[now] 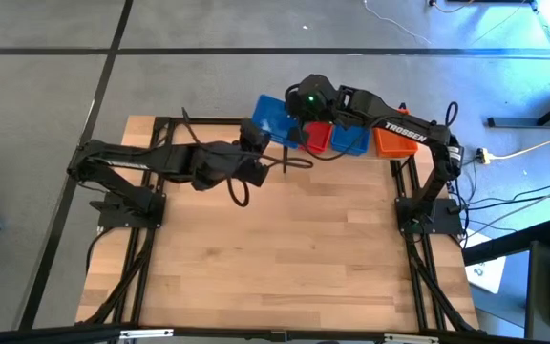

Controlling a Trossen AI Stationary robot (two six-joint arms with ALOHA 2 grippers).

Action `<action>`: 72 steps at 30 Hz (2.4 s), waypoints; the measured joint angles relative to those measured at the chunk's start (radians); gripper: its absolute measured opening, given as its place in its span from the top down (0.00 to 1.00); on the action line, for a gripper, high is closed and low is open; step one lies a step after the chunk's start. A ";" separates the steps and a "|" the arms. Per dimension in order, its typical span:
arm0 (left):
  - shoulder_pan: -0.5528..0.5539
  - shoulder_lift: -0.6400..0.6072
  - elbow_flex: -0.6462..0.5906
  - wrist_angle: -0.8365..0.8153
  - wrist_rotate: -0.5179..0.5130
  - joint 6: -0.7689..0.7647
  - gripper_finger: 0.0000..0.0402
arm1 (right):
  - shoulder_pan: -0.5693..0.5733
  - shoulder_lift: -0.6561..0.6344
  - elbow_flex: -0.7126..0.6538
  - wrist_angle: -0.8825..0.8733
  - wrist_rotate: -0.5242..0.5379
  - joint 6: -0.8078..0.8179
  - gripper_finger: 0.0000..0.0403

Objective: Stack baskets on shelf by color
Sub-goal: Stack the blue bin on top of the stacked blue bins on the shelf

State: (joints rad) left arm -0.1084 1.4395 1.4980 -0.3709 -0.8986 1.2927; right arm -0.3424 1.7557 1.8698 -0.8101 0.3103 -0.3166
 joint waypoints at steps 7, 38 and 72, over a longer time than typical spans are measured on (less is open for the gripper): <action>-0.040 0.000 0.075 0.001 -0.043 -0.061 0.76 | -0.002 0.000 0.117 -0.144 0.074 0.178 1.00; 0.274 -0.132 0.073 -0.222 0.566 -0.729 0.76 | -0.131 -0.145 0.414 -0.761 0.000 1.320 1.00; 0.550 -0.171 0.075 -0.291 0.864 -0.846 0.76 | -0.215 -0.546 -0.339 -0.535 -0.118 1.599 1.00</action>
State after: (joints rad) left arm 0.4412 1.2690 1.5730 -0.6621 -0.0345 0.4469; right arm -0.5574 1.2099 1.5304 -1.3454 0.1918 1.2824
